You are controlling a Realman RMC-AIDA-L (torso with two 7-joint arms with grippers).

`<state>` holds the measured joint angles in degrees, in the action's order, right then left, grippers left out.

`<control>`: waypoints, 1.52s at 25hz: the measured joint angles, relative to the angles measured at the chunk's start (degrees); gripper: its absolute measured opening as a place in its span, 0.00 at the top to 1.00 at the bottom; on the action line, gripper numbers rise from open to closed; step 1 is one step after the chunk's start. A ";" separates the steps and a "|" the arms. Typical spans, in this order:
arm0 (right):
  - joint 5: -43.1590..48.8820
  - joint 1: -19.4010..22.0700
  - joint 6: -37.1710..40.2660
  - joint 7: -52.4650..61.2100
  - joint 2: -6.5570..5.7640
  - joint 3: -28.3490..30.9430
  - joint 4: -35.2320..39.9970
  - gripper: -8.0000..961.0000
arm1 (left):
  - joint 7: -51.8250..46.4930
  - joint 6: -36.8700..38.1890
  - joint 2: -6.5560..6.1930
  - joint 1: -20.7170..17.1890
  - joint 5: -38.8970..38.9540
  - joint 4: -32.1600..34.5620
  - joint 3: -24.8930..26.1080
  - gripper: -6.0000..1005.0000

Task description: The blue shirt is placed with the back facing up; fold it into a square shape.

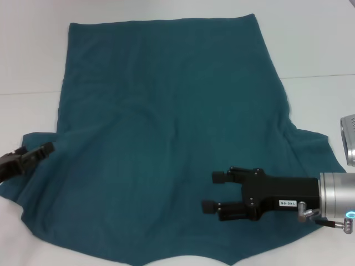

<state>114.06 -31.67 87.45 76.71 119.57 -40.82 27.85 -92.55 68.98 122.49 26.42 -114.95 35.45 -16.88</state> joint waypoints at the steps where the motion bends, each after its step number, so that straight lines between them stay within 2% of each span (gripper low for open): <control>1: -0.03 0.00 -0.01 0.04 0.00 0.06 -0.12 0.02 | -0.08 -1.32 0.00 0.05 0.01 0.00 -0.04 0.10; 7: -0.13 0.02 -0.01 0.22 -0.03 0.43 -0.35 0.02 | -0.09 -7.55 0.02 0.53 0.00 -0.17 -0.46 0.10; 18: -0.17 -0.14 0.00 1.11 -0.04 0.56 -0.30 0.02 | 0.28 -13.81 0.23 0.91 -0.58 -0.77 -2.37 0.10; 27: -0.16 0.02 0.01 1.20 -0.04 0.56 -0.28 0.02 | 0.38 -14.34 0.54 0.92 -0.71 -1.39 -5.63 0.10; 38: -0.16 0.49 0.27 1.25 -0.04 0.57 -0.35 0.02 | -0.45 -14.88 0.56 0.36 -0.57 -1.03 -5.09 0.10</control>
<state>113.91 -31.18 87.72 77.96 119.52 -40.25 27.50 -93.00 54.10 123.05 26.78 -115.52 34.41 -21.96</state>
